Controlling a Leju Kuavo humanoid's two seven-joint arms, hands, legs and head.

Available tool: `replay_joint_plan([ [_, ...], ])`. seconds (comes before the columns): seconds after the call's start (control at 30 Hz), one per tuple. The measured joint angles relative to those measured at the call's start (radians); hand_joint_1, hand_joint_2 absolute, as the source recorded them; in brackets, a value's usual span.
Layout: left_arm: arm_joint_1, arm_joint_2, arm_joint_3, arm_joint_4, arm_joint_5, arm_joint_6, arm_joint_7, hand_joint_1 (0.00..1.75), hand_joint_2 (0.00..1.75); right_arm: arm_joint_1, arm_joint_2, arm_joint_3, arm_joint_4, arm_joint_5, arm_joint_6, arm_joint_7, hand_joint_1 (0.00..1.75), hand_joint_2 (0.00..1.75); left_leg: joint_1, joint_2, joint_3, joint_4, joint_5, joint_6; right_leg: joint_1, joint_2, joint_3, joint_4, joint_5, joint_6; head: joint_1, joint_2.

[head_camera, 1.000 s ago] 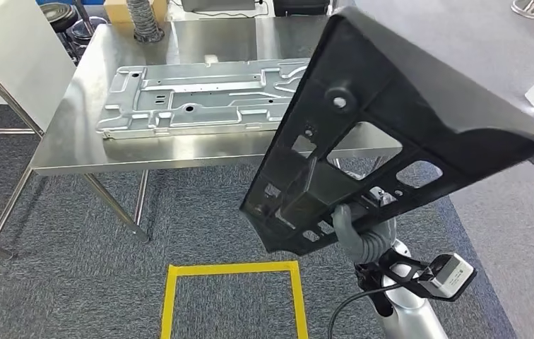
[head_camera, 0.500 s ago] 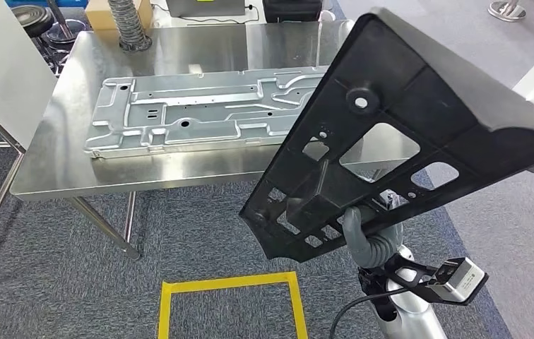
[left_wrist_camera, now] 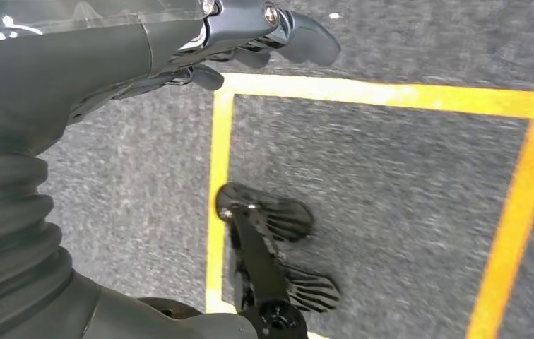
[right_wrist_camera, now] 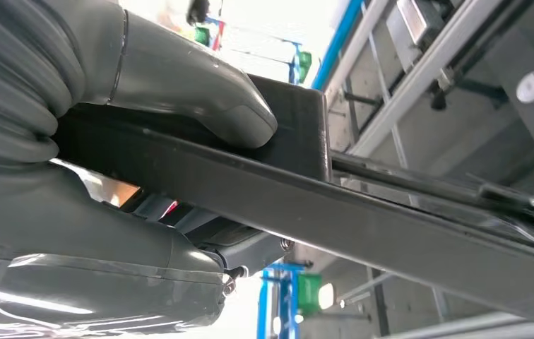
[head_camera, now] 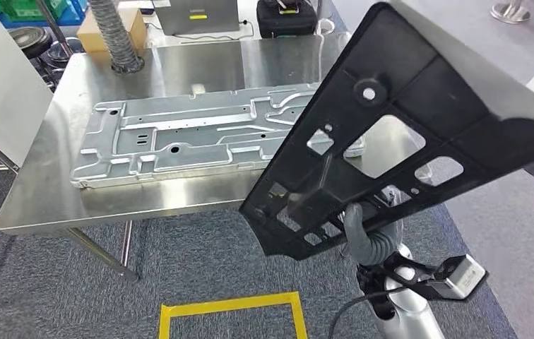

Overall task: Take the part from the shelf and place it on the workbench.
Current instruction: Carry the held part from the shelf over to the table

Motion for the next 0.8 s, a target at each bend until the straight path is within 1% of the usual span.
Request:
replay_joint_plan([
  [0.03, -0.001, 0.000, 0.000, 0.000, 0.000, 0.001, 0.000, 0.00, 1.75, -0.003, 0.003, 0.000, 0.002, 0.000, 0.001, 0.000, 1.75, 1.75, 0.001, 0.001, -0.039, 0.063, -0.020, -0.004, 0.001, -0.001, 0.010, 0.000, -0.008, -0.003, -0.002, 0.000],
  [0.07, 0.000, 0.000, 0.000, 0.000, 0.001, 0.003, 0.000, 0.00, 1.75, -0.005, 0.006, 0.001, 0.005, 0.000, 0.001, 0.000, 1.75, 1.75, 0.002, 0.001, -0.083, 0.125, -0.049, -0.008, 0.001, 0.000, 0.018, 0.000, -0.017, -0.005, -0.003, 0.000],
  [0.1, 0.002, 0.000, 0.001, 0.000, 0.001, 0.005, 0.000, 0.00, 1.75, -0.005, 0.008, 0.002, 0.008, 0.000, 0.002, 0.001, 1.75, 1.75, 0.003, 0.001, -0.123, 0.168, -0.079, -0.012, 0.002, 0.001, 0.028, 0.000, -0.026, -0.006, -0.003, 0.000],
  [0.13, 0.005, 0.000, 0.001, 0.000, 0.001, 0.007, 0.000, 0.00, 1.75, -0.006, 0.010, 0.003, 0.011, 0.000, 0.002, 0.001, 1.75, 1.75, 0.003, 0.001, -0.151, 0.182, -0.096, -0.013, 0.002, 0.002, 0.039, 0.000, -0.036, -0.006, -0.003, 0.000],
  [0.17, 0.007, 0.000, 0.001, 0.000, 0.001, 0.008, 0.000, 0.00, 1.75, -0.006, 0.011, 0.004, 0.014, 0.000, 0.002, 0.001, 1.75, 1.75, 0.004, 0.002, -0.164, 0.163, -0.092, -0.013, 0.002, 0.004, 0.052, 0.000, -0.047, -0.005, -0.003, 0.000],
  [0.2, 0.008, 0.000, 0.002, 0.000, 0.002, 0.008, 0.000, 0.00, 1.75, -0.007, 0.011, 0.005, 0.016, 0.000, 0.002, 0.001, 1.75, 1.75, 0.004, 0.002, -0.163, 0.114, -0.061, -0.010, 0.003, 0.004, 0.067, 0.000, -0.058, -0.003, -0.003, 0.000],
  [0.27, 0.010, 0.000, 0.002, 0.000, 0.004, 0.009, 0.000, 0.00, 1.75, -0.012, 0.012, 0.008, 0.019, 0.000, 0.003, 0.002, 1.75, 1.75, 0.002, 0.002, -0.145, -0.010, 0.053, -0.004, 0.004, 0.006, 0.093, 0.001, -0.081, 0.002, -0.003, 0.000],
  [0.3, 0.010, 0.000, 0.003, 0.000, 0.005, 0.010, 0.000, 0.00, 1.75, -0.015, 0.013, 0.010, 0.019, 0.001, 0.003, 0.003, 1.75, 1.75, 0.000, 0.003, -0.135, -0.051, 0.093, 0.001, 0.006, 0.008, 0.103, 0.002, -0.092, 0.007, -0.003, 0.000],
  [0.33, 0.010, 0.000, 0.003, 0.000, 0.007, 0.011, 0.001, 0.00, 1.75, -0.018, 0.013, 0.012, 0.019, 0.002, 0.003, 0.004, 1.75, 1.75, -0.003, 0.003, -0.128, -0.072, 0.115, 0.007, 0.006, 0.010, 0.112, 0.003, -0.101, 0.012, -0.002, 0.000],
  [0.4, 0.008, -0.001, 0.003, 0.000, 0.008, 0.012, 0.001, 0.00, 1.75, -0.026, 0.014, 0.015, 0.017, 0.004, 0.003, 0.006, 1.75, 1.75, -0.004, 0.002, -0.111, -0.079, 0.111, 0.022, 0.007, 0.011, 0.122, 0.016, -0.103, 0.025, -0.002, 0.000],
  [0.43, 0.007, -0.001, 0.003, 0.000, 0.009, 0.012, 0.000, 0.00, 1.75, -0.029, 0.015, 0.015, 0.017, 0.006, 0.003, 0.007, 1.75, 1.75, -0.003, 0.002, -0.100, -0.084, 0.110, 0.029, 0.006, 0.010, 0.120, 0.035, -0.101, 0.031, -0.001, 0.000],
  [0.47, 0.006, -0.001, 0.003, 0.000, 0.009, 0.011, -0.002, 0.00, 1.75, -0.034, 0.015, 0.016, 0.016, 0.006, 0.002, 0.007, 1.75, 1.75, 0.000, 0.001, -0.089, -0.089, 0.108, 0.035, 0.005, 0.008, 0.105, 0.067, -0.101, 0.036, 0.001, 0.000],
  [0.5, 0.005, -0.001, 0.003, 0.000, 0.009, 0.010, -0.004, 0.00, 1.75, -0.038, 0.016, 0.016, 0.015, 0.007, 0.000, 0.008, 1.75, 1.75, 0.001, 0.002, -0.078, -0.091, 0.104, 0.039, 0.004, 0.005, 0.077, 0.114, -0.111, 0.041, 0.003, 0.000],
  [0.53, 0.005, -0.001, 0.003, 0.000, 0.010, 0.008, -0.007, 0.00, 1.75, -0.041, 0.016, 0.016, 0.014, 0.007, -0.004, 0.008, 1.75, 1.75, 0.002, 0.002, -0.070, -0.092, 0.098, 0.042, 0.001, 0.003, 0.036, 0.174, -0.127, 0.046, 0.005, 0.000],
  [0.57, 0.005, -0.001, 0.003, 0.000, 0.009, 0.006, -0.010, 0.00, 1.75, -0.043, 0.016, 0.015, 0.013, 0.007, -0.010, 0.008, 1.75, 1.75, 0.002, 0.002, -0.064, -0.092, 0.090, 0.043, -0.002, 0.002, -0.013, 0.235, -0.151, 0.051, 0.006, 0.000],
  [0.6, 0.006, -0.001, 0.003, 0.000, 0.009, 0.005, -0.013, 0.00, 1.75, -0.044, 0.016, 0.013, 0.012, 0.005, -0.016, 0.008, 1.75, 1.75, 0.003, 0.002, -0.057, -0.092, 0.081, 0.042, -0.005, 0.002, -0.060, 0.284, -0.176, 0.055, 0.006, 0.000],
  [0.63, 0.007, -0.001, 0.003, 0.000, 0.009, 0.003, -0.015, 0.00, 1.75, -0.045, 0.016, 0.009, 0.011, 0.003, -0.020, 0.007, 1.75, 1.75, 0.003, 0.001, -0.047, -0.092, 0.071, 0.041, -0.008, 0.001, -0.094, 0.307, -0.192, 0.058, 0.006, 0.000],
  [0.67, 0.008, -0.001, 0.003, 0.000, 0.008, 0.002, -0.016, 0.00, 1.75, -0.046, 0.016, 0.004, 0.009, 0.002, -0.023, 0.007, 1.75, 1.75, 0.004, 0.000, -0.035, -0.092, 0.061, 0.038, -0.011, 0.000, -0.113, 0.297, -0.191, 0.060, 0.006, 0.000],
  [0.7, 0.009, -0.001, 0.003, 0.000, 0.008, 0.000, -0.016, 0.00, 1.75, -0.048, 0.016, 0.000, 0.008, 0.000, -0.025, 0.007, 1.75, 1.75, 0.005, 0.000, -0.020, -0.092, 0.049, 0.036, -0.012, -0.002, -0.116, 0.257, -0.167, 0.060, 0.006, 0.000],
  [0.73, 0.009, -0.001, 0.003, 0.000, 0.008, -0.001, -0.017, 0.00, 1.75, -0.050, 0.016, -0.003, 0.006, -0.001, -0.027, 0.007, 1.75, 1.75, 0.006, 0.000, -0.007, -0.093, 0.037, 0.032, -0.013, -0.005, -0.108, 0.193, -0.117, 0.059, 0.006, 0.000],
  [0.77, 0.009, -0.001, 0.003, 0.000, 0.007, -0.002, -0.017, 0.00, 1.75, -0.052, 0.016, -0.005, 0.005, -0.001, -0.029, 0.007, 1.75, 1.75, 0.006, 0.000, 0.007, -0.093, 0.024, 0.028, -0.011, -0.009, -0.098, 0.127, -0.054, 0.056, 0.006, 0.000],
  [0.8, 0.008, -0.001, 0.003, 0.000, 0.007, -0.002, -0.017, 0.00, 1.75, -0.053, 0.016, -0.007, 0.004, -0.001, -0.030, 0.007, 1.75, 1.75, 0.005, 0.000, 0.018, -0.094, 0.012, 0.022, -0.009, -0.012, -0.090, 0.079, -0.008, 0.050, 0.007, 0.000],
])
